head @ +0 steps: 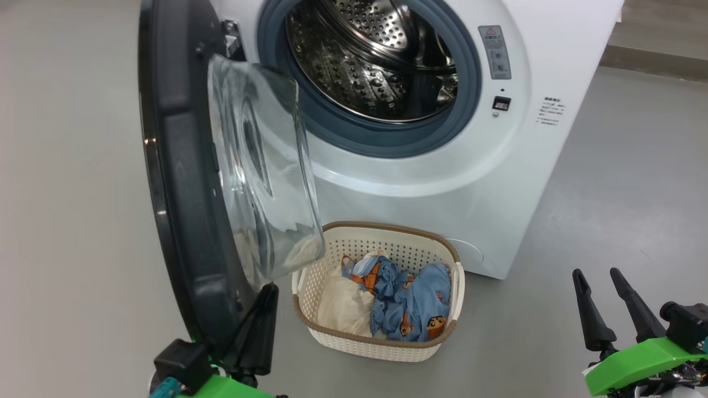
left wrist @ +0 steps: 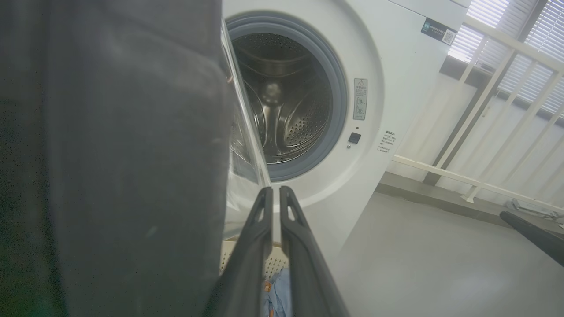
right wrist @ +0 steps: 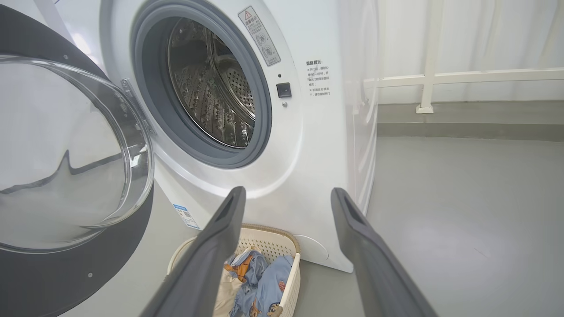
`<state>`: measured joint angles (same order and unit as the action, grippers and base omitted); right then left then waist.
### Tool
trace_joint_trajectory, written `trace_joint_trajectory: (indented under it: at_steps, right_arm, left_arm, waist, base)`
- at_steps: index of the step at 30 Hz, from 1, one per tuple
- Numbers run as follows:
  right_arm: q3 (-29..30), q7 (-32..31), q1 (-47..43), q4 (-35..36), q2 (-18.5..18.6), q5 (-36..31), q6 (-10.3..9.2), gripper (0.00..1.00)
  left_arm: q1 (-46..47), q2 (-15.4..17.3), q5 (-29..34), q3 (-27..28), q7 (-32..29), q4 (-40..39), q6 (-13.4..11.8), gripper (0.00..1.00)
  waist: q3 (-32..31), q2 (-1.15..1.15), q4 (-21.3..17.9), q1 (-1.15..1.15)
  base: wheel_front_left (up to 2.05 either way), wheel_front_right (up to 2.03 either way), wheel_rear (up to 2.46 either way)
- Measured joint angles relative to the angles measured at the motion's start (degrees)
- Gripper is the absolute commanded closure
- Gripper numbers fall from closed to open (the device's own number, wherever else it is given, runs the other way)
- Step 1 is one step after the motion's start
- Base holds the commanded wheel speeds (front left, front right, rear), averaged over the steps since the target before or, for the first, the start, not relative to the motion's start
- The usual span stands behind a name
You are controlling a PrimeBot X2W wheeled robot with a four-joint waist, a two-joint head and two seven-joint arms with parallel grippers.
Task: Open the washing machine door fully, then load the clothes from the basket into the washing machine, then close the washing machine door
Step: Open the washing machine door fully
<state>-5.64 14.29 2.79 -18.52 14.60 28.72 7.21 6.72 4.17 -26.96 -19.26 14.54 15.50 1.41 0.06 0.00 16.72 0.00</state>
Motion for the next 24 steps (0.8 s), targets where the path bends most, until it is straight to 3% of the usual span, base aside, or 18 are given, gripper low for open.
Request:
trace_joint_trajectory:
  at_steps: [24]
  right_arm:
    - [-0.02,0.0,-0.02,0.3,0.0,0.0,0.0,0.0]
  left_arm:
    - [-2.08,4.6,-0.14,5.06,-1.27,-3.0,-4.58,1.0]
  waist:
    - [0.45,0.0,4.6,0.0]
  base:
    - [0.0,0.0,0.0]
